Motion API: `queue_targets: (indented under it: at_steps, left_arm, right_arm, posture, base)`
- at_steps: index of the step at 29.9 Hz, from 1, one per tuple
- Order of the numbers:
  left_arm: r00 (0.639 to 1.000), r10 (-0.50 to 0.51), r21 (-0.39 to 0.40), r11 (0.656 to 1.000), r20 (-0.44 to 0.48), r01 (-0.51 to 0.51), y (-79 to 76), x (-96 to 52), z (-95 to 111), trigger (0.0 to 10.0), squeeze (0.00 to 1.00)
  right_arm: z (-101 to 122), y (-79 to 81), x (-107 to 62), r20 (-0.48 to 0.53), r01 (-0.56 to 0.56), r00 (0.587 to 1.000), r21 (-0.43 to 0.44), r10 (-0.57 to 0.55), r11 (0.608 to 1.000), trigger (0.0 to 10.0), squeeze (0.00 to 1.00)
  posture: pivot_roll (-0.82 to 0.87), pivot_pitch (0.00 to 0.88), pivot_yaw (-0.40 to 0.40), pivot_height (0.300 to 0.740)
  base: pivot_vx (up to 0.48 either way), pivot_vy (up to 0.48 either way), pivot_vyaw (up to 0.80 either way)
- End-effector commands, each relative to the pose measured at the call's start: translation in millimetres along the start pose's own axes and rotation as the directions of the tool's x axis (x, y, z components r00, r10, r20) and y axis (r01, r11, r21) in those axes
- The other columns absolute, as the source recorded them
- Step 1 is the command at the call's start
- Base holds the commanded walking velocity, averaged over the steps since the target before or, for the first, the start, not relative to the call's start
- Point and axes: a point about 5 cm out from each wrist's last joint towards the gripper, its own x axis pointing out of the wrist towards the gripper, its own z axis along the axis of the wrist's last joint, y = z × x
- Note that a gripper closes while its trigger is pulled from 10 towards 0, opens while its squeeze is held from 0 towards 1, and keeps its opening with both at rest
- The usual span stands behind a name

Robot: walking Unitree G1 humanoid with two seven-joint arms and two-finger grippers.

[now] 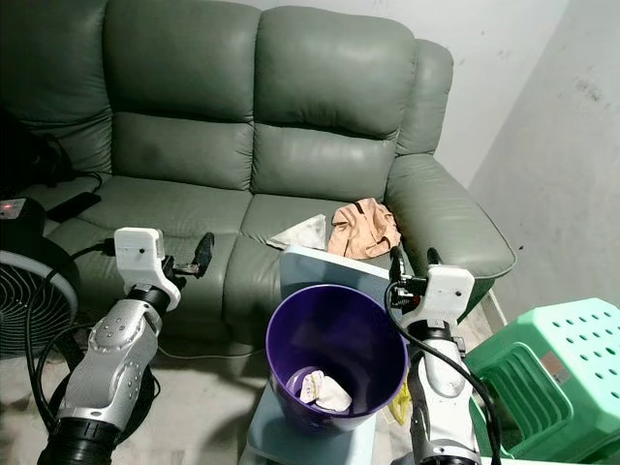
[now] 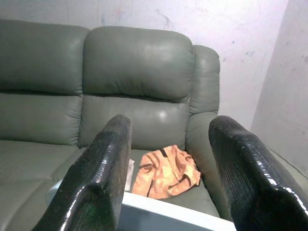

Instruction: Picking trash to rubbish bin

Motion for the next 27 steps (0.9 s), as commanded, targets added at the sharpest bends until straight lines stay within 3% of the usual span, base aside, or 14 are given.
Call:
queue_targets:
  at_steps: [1,13,27]
  left_arm:
    - [1.000,0.006,0.004,1.000,0.021,-0.006,4.3,3.8,4,10.0,0.00]
    - [0.999,-0.023,-0.011,1.000,0.049,0.023,0.5,21.2,8,10.0,0.00]
    - [0.997,0.031,-0.029,0.999,0.076,-0.029,8.4,23.9,9,10.0,0.00]
  right_arm:
    - [5,2.3,1.5,0.004,-0.001,1.000,-0.019,0.002,1.000,10.0,0.00]
    - [12,10.6,-0.8,-0.013,-0.009,1.000,-0.079,0.008,0.997,10.0,0.00]
    - [15,16.6,10.4,-0.019,-0.065,0.998,-0.106,0.064,0.992,10.0,0.00]
  posture:
    - [-0.06,0.000,-0.064,0.740]
    - [-0.10,0.000,-0.051,0.740]
    - [-0.05,0.000,-0.095,0.740]
  base:
    - [0.000,0.472,0.00]
    - [0.000,0.472,0.00]
    - [0.000,0.465,0.00]
